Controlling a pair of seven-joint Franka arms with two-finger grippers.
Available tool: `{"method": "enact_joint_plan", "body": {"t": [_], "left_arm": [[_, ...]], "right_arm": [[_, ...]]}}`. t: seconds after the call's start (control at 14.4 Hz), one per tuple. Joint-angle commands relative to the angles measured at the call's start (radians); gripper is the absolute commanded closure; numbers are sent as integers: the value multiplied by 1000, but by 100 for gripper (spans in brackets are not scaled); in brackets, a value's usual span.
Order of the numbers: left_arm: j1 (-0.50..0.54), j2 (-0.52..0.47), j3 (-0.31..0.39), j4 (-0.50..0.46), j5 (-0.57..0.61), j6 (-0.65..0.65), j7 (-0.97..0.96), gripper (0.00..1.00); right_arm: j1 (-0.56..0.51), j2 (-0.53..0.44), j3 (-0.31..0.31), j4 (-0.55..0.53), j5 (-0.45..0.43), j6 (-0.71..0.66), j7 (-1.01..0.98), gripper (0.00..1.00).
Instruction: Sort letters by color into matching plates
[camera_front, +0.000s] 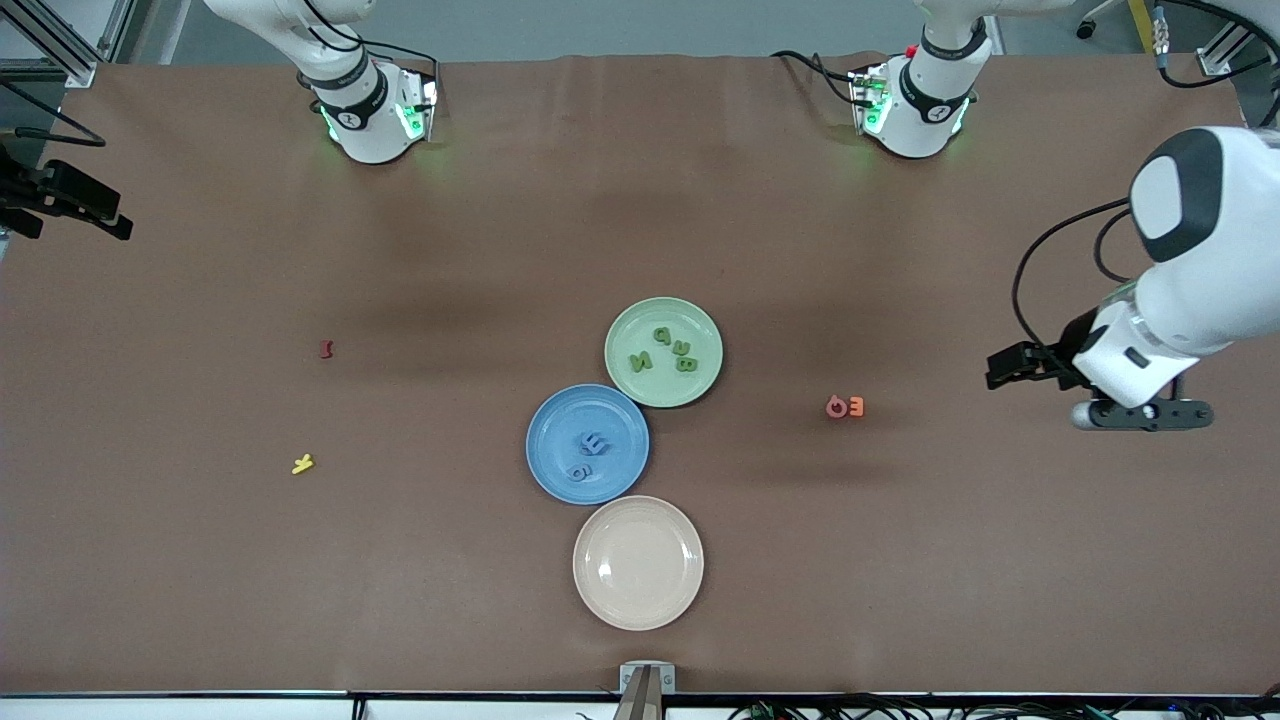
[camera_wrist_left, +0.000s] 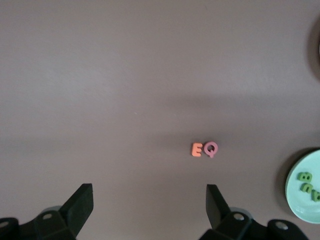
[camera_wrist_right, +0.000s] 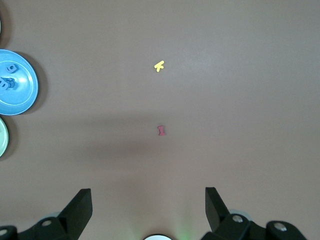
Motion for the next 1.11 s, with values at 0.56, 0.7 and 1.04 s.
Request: {"method": "enact_joint_plan", "body": {"t": [0.56,0.7,1.04], "left_arm": [[60,-169,-5,107,18,-230,1,0],[57,-163,-7,169,21,-291,1,0],[54,-146,-27,183,85,-325,3,0]], "right_arm": [[-1,-30,-5,-30,11,10,-6,0],[-1,-30,-5,-30,11,7,-6,0],[-1,-28,-5,-30,11,4,-6,0]]}}
